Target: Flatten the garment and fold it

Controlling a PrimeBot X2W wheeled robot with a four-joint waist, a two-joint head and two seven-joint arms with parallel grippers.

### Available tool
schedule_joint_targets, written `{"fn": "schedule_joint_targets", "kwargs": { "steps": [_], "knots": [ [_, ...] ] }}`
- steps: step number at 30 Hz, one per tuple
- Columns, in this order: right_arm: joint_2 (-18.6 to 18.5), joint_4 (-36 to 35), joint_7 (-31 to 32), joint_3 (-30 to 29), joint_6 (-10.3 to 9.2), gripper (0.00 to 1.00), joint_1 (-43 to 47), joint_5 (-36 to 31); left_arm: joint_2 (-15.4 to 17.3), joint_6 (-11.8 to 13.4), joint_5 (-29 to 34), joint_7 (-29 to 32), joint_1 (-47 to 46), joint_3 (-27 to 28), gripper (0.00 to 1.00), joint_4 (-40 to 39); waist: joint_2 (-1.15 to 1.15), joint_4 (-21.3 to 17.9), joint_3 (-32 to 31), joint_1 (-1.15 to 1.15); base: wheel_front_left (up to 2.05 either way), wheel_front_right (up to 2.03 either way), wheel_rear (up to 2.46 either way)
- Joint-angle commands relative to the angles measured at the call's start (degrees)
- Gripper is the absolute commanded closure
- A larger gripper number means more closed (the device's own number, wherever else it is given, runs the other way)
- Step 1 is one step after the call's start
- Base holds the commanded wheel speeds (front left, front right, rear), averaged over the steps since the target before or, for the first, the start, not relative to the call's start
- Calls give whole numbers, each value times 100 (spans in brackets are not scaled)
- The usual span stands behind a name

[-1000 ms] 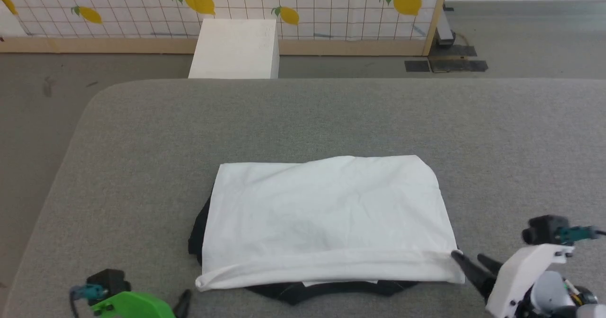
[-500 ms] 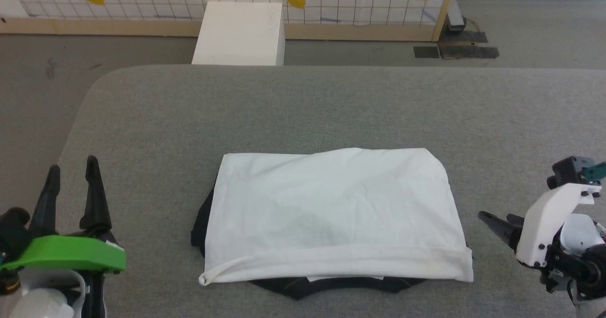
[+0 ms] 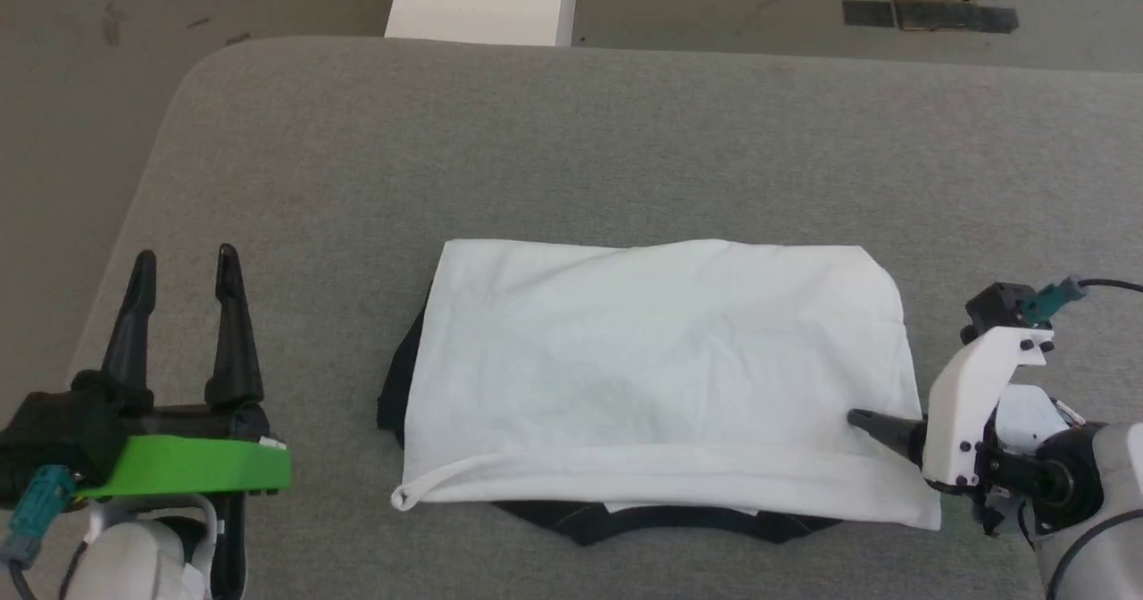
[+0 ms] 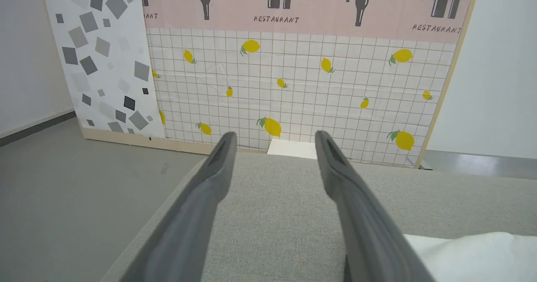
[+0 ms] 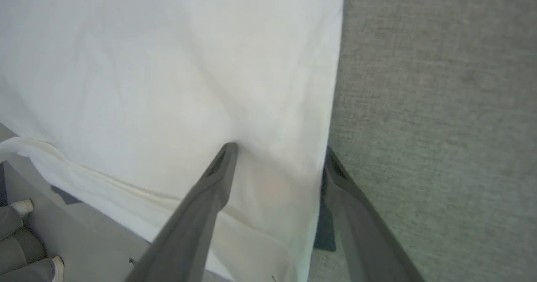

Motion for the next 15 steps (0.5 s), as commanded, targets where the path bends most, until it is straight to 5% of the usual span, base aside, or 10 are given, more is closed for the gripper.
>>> {"fn": "schedule_joint_targets", "kwargs": {
  "steps": [1,12,14,15],
  "knots": [
    [107,136,-16,121,-8,0,-38,79,-79,-84,89,-25,-50,58,0,28,0,79,82,0,0,0,0],
    [155,573,-393,781,-8,0,-267,251,-665,-520,401,-25,-78,264,0,290,0,172,54,0,0,0,0],
    [58,656,-448,795,-8,74,-307,240,-730,-576,439,-26,-87,296,0,338,0,175,46,0,0,0,0],
    [3,690,-493,796,-8,100,-322,221,-760,-601,463,-26,-89,314,0,360,0,171,31,0,0,0,0]
  ]
}}
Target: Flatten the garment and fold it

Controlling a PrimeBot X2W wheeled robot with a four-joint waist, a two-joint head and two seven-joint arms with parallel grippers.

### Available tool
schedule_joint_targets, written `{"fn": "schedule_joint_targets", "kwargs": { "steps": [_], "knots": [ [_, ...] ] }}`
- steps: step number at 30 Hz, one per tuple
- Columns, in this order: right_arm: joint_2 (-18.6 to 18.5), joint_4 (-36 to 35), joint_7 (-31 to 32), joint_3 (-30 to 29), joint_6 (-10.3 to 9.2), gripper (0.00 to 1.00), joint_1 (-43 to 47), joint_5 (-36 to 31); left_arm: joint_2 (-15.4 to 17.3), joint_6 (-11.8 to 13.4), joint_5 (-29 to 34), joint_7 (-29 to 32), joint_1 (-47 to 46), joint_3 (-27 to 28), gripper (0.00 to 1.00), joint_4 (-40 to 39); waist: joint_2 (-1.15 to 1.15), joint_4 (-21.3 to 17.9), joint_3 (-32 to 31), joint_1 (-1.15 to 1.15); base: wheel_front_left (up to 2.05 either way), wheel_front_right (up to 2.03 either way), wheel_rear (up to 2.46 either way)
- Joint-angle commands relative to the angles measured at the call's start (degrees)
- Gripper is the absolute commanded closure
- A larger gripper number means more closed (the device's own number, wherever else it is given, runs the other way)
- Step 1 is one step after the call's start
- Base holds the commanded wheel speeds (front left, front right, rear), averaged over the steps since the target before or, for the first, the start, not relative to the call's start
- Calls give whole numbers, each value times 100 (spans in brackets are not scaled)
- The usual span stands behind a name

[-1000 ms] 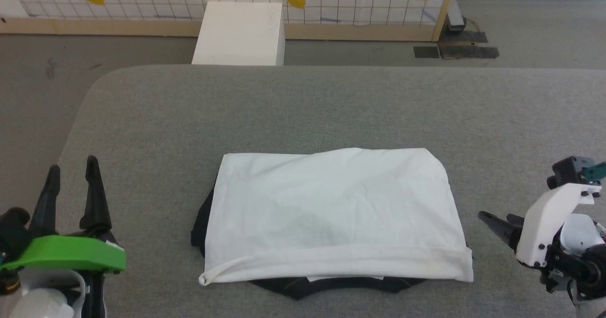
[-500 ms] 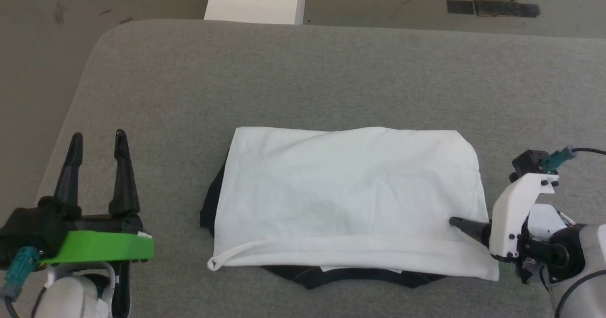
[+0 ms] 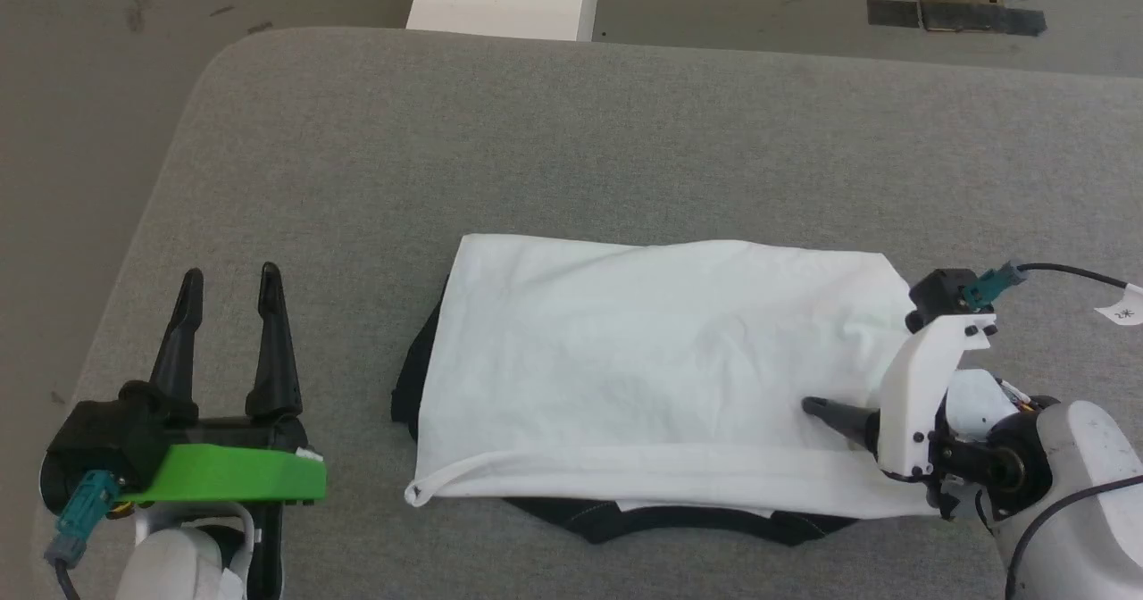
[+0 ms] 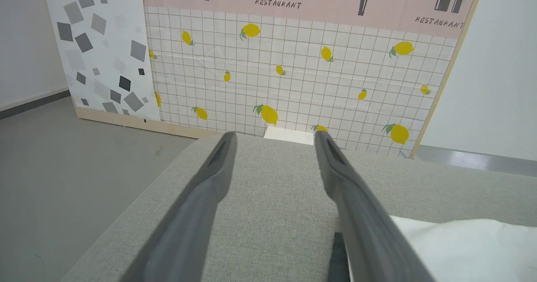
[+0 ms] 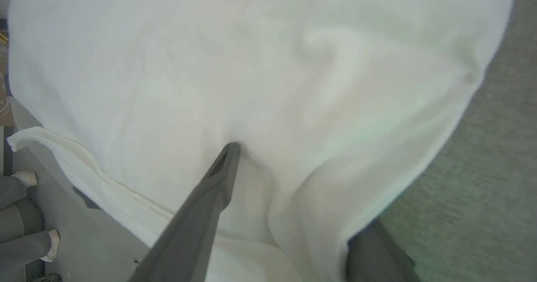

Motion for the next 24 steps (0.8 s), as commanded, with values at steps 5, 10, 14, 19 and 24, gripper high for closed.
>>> {"fn": "schedule_joint_targets", "kwargs": {
  "steps": [5,10,14,19,24],
  "knots": [
    [-187,274,-141,-69,-10,100,94,-68,-145,-102,139,-26,-41,132,0,69,0,-45,-93,0,0,0,0],
    [-602,305,-187,-378,-10,100,176,-164,-238,-179,194,-26,15,180,0,134,0,-96,-180,0,0,0,0],
    [-1017,296,-97,-744,-10,100,274,-361,-291,-220,216,-26,57,222,0,170,0,-135,-258,0,0,0,0],
    [-1338,413,-17,-1339,-10,100,303,-754,-334,-263,242,-26,104,217,0,217,0,-186,-330,0,0,0,0],
    [-1293,391,28,-1810,-10,100,294,-1358,-410,-296,220,-26,122,194,0,267,0,-220,-390,0,0,0,0]
  ]
}}
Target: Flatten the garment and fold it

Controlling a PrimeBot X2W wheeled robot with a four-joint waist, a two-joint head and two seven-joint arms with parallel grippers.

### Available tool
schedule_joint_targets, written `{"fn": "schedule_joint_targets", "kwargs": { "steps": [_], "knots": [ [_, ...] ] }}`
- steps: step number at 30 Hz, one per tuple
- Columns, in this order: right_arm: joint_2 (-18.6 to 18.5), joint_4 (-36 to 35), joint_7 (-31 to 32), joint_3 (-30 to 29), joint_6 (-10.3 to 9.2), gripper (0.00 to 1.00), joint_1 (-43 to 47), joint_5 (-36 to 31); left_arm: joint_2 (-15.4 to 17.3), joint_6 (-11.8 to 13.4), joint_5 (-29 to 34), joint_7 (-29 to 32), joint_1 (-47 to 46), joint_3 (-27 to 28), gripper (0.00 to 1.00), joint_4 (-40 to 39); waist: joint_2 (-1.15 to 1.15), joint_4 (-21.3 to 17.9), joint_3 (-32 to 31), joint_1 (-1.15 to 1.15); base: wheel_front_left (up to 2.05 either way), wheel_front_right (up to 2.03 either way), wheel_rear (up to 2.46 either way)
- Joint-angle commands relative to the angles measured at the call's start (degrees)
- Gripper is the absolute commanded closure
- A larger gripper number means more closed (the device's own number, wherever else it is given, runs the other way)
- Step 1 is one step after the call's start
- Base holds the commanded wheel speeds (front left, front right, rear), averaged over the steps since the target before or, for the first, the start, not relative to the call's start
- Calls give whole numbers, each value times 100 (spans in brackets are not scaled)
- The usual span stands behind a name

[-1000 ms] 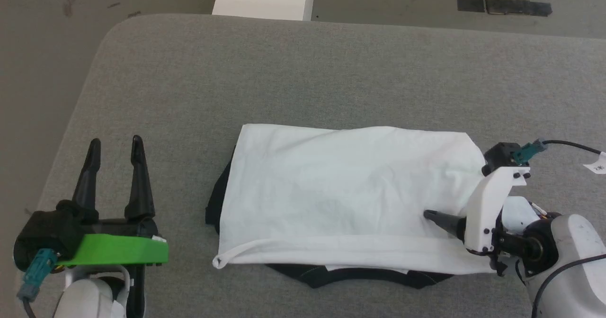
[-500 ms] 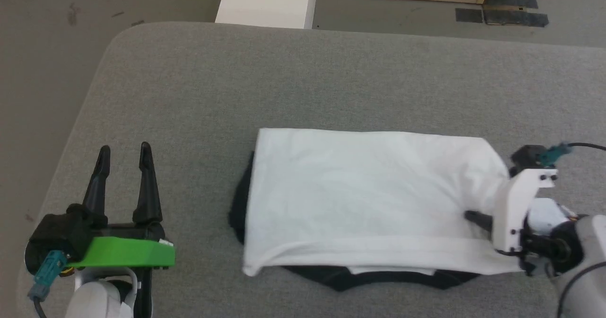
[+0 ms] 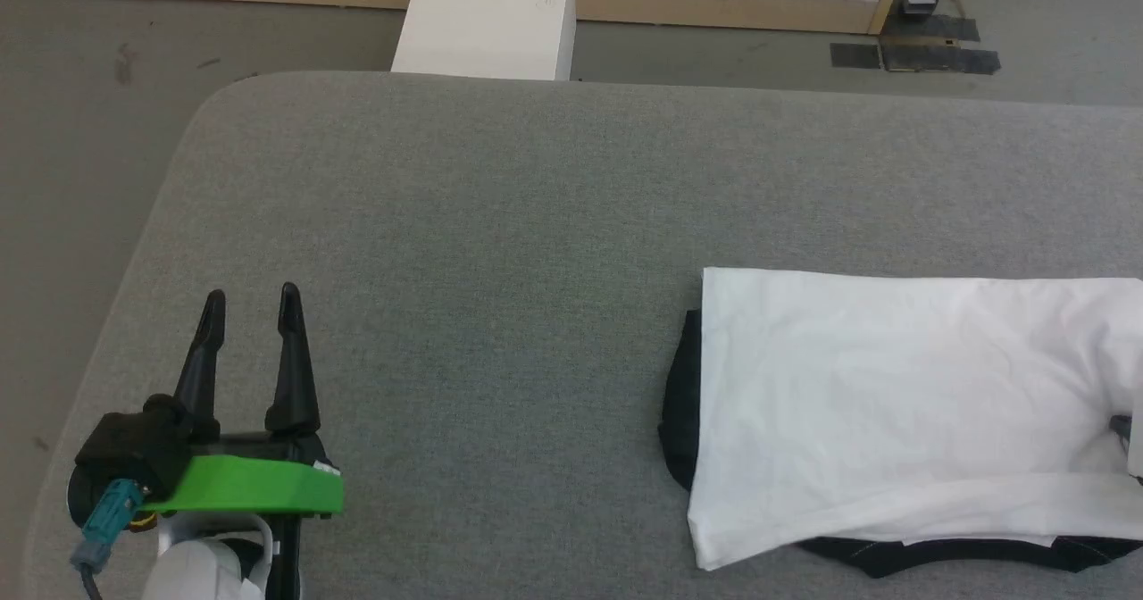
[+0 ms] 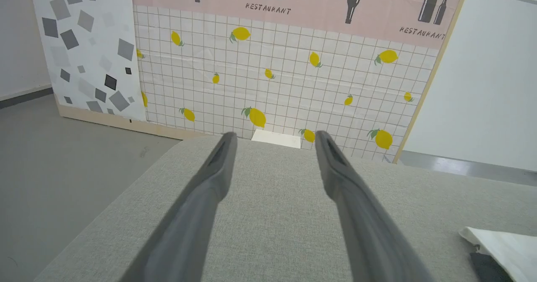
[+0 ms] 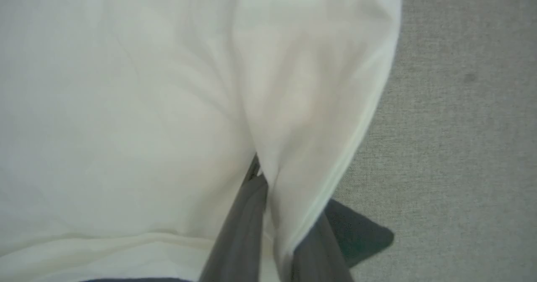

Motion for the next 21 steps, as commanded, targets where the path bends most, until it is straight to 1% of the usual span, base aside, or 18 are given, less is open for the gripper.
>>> {"fn": "schedule_joint_targets", "kwargs": {
  "steps": [1,6,9,12,16,21],
  "knots": [
    [59,-149,126,36,-10,100,40,-156,-55,-44,3,-26,72,-12,0,33,0,-24,-53,0,0,0,0],
    [-76,-849,600,596,-10,100,35,-159,-85,-63,18,-26,149,-8,0,83,0,-62,-177,0,0,0,0],
    [-165,-1478,992,1014,-10,100,21,91,-96,-74,29,-26,203,-9,0,99,0,-82,-248,0,0,0,0],
    [-188,-2023,1253,1345,-10,100,-16,384,-108,-85,30,-26,237,-14,0,115,0,-82,-299,0,0,0,0],
    [2,-2466,1493,1684,-10,100,-28,585,-137,-97,20,-26,267,-30,0,132,0,-57,-348,0,0,0,0],
    [287,-2506,1424,2174,-10,100,-198,592,-159,-119,5,-26,297,-44,0,127,0,7,-347,0,0,0,0]
  ]
}}
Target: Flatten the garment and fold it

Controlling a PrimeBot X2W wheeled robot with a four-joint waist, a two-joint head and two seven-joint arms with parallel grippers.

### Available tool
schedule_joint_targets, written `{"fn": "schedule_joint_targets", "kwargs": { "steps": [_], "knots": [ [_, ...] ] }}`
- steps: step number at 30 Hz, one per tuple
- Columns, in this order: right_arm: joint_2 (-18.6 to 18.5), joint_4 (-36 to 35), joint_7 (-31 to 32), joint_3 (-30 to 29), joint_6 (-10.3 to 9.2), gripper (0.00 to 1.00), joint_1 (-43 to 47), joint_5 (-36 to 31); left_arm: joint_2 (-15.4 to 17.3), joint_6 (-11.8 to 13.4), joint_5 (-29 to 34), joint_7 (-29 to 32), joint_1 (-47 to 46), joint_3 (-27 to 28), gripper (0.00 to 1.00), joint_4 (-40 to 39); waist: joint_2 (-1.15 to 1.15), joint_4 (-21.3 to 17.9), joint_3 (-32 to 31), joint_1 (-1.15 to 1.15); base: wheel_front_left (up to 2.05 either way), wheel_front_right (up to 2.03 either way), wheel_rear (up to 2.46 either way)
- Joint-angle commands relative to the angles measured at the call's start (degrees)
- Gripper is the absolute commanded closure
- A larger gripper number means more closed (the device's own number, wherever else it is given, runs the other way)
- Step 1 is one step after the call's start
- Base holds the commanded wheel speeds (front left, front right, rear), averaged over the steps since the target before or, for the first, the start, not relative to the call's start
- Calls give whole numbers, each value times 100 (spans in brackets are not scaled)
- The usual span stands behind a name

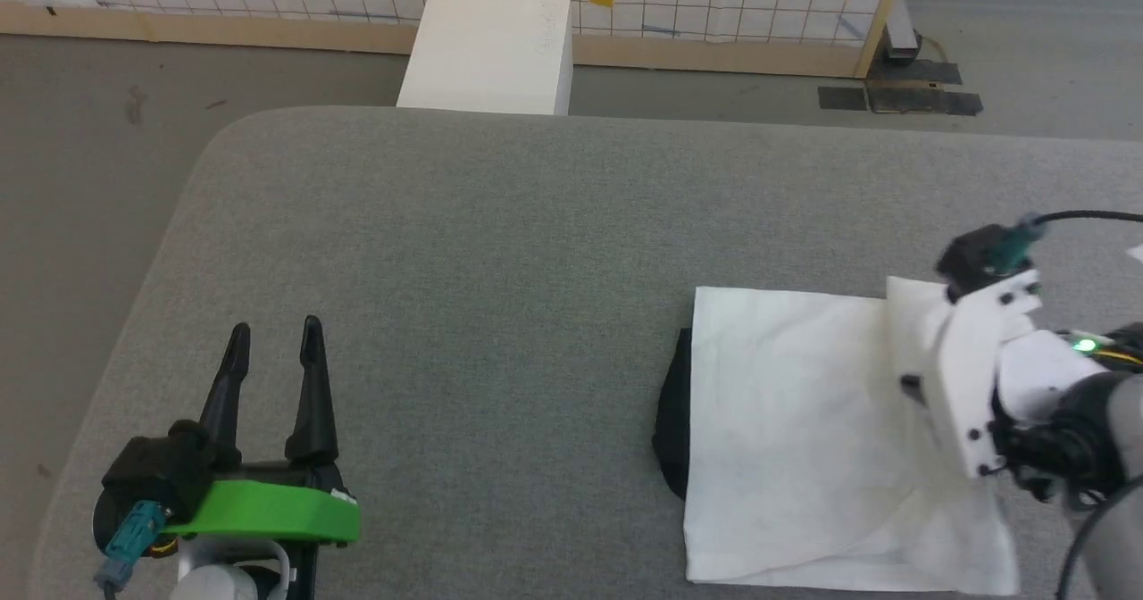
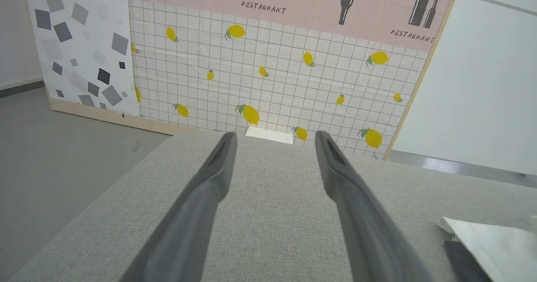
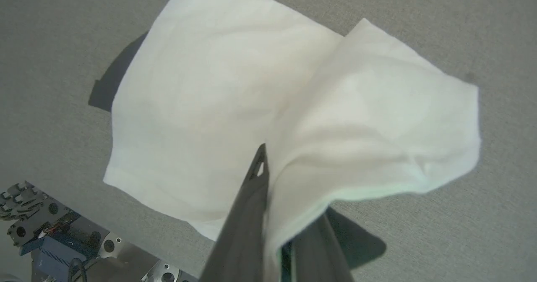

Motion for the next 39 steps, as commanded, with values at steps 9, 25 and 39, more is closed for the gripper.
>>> {"fn": "schedule_joint_targets", "kwargs": {
  "steps": [9,25,39],
  "knots": [
    [600,910,-578,794,-9,100,-571,-240,-50,-72,-35,-26,3,-94,0,24,0,409,174,0,0,0,0],
    [801,2025,-1307,1341,-9,0,-808,-391,-131,-115,-101,-26,-163,-176,0,129,0,805,380,0,0,0,0],
    [818,1355,-1780,1950,-9,0,-1248,35,-106,-131,-28,-26,-38,-100,0,102,0,363,110,0,0,0,0]
  ]
}}
